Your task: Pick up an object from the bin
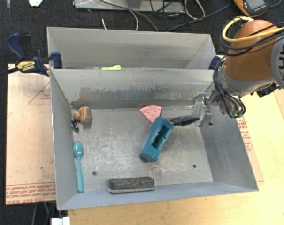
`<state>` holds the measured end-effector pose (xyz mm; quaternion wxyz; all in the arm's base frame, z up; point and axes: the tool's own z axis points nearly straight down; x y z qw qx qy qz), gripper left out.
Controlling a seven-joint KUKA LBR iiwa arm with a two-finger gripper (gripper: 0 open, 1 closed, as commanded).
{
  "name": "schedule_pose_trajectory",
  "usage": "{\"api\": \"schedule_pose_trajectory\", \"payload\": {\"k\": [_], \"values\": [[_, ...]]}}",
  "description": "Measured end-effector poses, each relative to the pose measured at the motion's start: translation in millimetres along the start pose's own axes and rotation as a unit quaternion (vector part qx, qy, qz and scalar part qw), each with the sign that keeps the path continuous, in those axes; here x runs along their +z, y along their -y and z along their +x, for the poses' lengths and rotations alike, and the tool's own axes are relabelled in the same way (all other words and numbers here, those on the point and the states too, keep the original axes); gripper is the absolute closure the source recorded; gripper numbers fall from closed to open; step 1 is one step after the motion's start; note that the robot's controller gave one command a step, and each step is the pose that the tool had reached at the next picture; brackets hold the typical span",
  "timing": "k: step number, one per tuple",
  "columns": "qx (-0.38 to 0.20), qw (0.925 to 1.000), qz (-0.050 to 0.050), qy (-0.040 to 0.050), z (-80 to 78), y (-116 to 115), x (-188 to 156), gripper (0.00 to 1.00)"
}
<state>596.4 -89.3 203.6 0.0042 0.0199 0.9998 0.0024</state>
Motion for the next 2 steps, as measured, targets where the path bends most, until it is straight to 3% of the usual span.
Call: {"api": "schedule_pose_trajectory", "payload": {"k": [2], "values": [[0.0,1.0,0.0,0.0014,-1.0,-0.4,-33.7,1.0]]}}
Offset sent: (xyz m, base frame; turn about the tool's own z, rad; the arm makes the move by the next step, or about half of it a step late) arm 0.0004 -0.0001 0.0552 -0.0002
